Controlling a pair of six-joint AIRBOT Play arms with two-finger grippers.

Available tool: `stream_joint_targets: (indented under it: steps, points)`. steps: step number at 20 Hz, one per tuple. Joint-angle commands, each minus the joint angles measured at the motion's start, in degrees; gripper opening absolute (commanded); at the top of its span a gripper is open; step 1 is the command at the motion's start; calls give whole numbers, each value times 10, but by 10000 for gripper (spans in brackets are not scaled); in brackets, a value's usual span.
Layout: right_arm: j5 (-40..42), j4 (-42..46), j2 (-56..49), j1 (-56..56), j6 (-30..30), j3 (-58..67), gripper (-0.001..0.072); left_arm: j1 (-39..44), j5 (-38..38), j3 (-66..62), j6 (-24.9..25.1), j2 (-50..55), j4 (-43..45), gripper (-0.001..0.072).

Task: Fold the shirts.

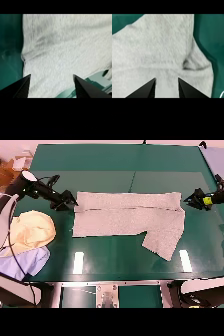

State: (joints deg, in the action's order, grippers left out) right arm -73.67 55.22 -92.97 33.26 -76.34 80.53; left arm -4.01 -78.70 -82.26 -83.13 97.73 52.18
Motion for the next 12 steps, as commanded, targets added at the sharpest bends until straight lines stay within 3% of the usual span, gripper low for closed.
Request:
stream_joint_targets:
  steps: [1, 4, 7, 8, 9, 12]
  points:
    - [-33, 3, 94, 56, 3, -97, 317, -4, 0, 122, -10, -113, 61, 597]
    - [-30, 4, 194, 140, 26, -240, 332, -4, 81, 322, -24, -255, 54, 599]
    - [37, -2, 295, 232, 31, -371, 332, 3, 190, 489, -37, -369, 2, 598]
    - [55, -6, 317, 249, 31, -405, 342, 12, 230, 528, -36, -388, -28, 598]
    - [69, -7, 330, 257, 31, -436, 429, 27, 269, 553, -35, -392, -56, 598]
    - [79, -6, 335, 258, 35, -506, 431, 104, 398, 595, -35, -386, -124, 598]
